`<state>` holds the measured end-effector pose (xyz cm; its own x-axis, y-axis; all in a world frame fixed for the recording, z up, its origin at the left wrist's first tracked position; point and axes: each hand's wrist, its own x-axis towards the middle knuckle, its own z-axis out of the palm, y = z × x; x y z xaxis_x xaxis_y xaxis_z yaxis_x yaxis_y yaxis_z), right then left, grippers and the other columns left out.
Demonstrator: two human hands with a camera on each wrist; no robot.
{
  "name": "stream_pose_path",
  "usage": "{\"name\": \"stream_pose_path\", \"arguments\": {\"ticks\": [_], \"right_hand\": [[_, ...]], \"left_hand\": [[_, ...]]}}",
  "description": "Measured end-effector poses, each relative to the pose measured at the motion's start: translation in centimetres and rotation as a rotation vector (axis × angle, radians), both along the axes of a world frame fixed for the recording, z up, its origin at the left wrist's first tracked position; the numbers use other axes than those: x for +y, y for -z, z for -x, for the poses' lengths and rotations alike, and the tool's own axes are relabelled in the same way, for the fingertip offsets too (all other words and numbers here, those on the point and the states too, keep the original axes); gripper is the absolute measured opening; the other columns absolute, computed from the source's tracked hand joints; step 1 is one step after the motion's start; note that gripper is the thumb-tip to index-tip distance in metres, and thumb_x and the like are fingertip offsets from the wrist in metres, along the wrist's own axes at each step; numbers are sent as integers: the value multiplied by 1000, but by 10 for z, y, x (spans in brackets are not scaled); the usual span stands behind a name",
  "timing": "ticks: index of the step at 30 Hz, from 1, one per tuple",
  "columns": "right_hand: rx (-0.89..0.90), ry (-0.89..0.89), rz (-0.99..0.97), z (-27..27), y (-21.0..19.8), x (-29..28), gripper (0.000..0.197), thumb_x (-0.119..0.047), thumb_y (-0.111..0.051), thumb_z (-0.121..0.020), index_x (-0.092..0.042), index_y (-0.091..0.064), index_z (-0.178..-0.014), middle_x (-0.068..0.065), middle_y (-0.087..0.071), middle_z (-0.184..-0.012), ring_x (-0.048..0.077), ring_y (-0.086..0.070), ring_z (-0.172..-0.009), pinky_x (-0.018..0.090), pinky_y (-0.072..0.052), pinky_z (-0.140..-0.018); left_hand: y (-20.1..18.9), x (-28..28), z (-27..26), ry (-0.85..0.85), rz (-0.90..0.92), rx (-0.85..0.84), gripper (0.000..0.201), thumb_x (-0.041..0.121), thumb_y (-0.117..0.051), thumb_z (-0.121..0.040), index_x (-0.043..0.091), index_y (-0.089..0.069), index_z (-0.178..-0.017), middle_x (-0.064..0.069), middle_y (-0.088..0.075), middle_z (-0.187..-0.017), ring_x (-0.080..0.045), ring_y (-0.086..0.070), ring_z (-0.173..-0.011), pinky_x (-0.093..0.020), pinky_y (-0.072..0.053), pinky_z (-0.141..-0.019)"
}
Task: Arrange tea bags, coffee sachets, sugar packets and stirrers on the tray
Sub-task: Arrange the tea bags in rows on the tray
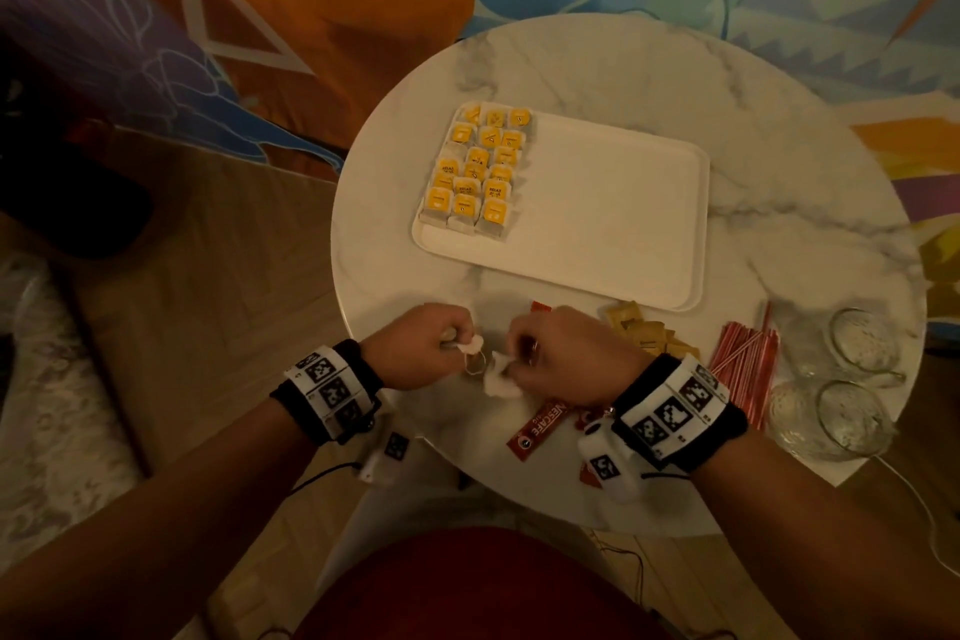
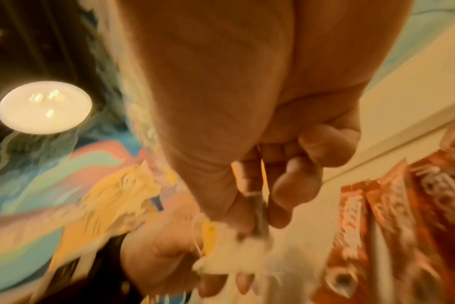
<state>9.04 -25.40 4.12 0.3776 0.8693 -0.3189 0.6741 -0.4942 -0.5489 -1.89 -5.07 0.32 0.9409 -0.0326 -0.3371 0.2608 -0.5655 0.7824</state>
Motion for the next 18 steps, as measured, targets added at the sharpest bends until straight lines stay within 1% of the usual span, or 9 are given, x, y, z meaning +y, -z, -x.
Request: {"name": "stream_pose_path", "arguments": {"ticks": [2, 4, 6, 8, 10, 12, 14, 16, 18], "right_hand": [[114, 134, -100, -9, -7, 2, 8, -27, -70, -86, -25, -65, -91, -11, -66, -88, 2, -60, -74, 25, -50, -68], [184, 238, -201, -16, -7, 5, 11, -24, -72, -85, -24, -62, -90, -11, -66, -87, 3, -60, -73, 26, -52, -69], [229, 289, -267, -23, -5, 8, 12, -24, -73, -85, -23, -61, -88, -8, -66, -86, 9, -62, -74, 28, -52, -70], [282, 316, -291, -26, -2, 13, 8, -20, -72, -88, -20, -65, -90, -8, -67, -84, 8, -63, -75, 27, -53, -70], [381, 367, -293, -27, 0, 17, 4, -15, -70, -91, -17, -70, -95, -9, -69, -78, 6, -63, -68, 23, -51, -69], [498, 423, -282, -27, -1, 21, 8, -14, -66, -95, -13, -73, -100, -6, -72, -72, 14, -62, -58, 23, -50, -62], [584, 444, -254, -26, -4, 24, 15, -16, -61, -99, -9, -74, -104, -10, -70, -63, 9, -55, -47, 19, -45, -52], [637, 433, -234, -26, -6, 28, 20, -19, -58, -101, -6, -74, -104, -12, -68, -58, 3, -48, -43, 14, -39, -47], [697, 445, -230, -26, -7, 32, 23, -23, -58, -102, -8, -75, -102, -2, -75, -73, 5, -48, -44, 13, -38, -45]], "left_hand": [[-7, -1, -4, -171, 188, 48, 18, 7, -70, -87, 15, -55, -81, 1, -66, -77, -9, -61, -67, -29, -49, -59], [-15, -3, -7, -279, 318, 81, 17, -2, -62, -90, 15, -57, -91, 0, -65, -77, -14, -64, -69, -28, -47, -54], [-18, -1, -10, -323, 383, 67, 27, -3, -60, -83, 16, -61, -102, -5, -60, -81, -18, -62, -71, -26, -45, -52], [-19, 3, -12, -342, 441, 58, 43, 0, -62, -72, 19, -63, -110, -8, -56, -81, -21, -57, -72, -24, -44, -52], [-20, 7, -13, -317, 460, 41, 51, 1, -68, -71, 25, -63, -115, -5, -53, -79, -16, -52, -68, -23, -43, -51], [-22, 8, -15, -273, 448, 12, 53, 1, -77, -78, 27, -62, -121, 1, -54, -76, -8, -50, -64, -21, -43, -51], [-23, 8, -18, -293, 435, -33, 48, 2, -79, -82, 17, -62, -124, 13, -58, -70, -1, -52, -61, -16, -45, -54], [-23, 8, -22, -323, 418, -89, 37, 2, -78, -83, 7, -67, -117, 18, -62, -67, 3, -53, -59, -11, -44, -56], [-24, 9, -27, -347, 396, -111, 19, 5, -76, -86, 7, -71, -104, 13, -64, -67, 2, -52, -57, -12, -42, -53]]}}
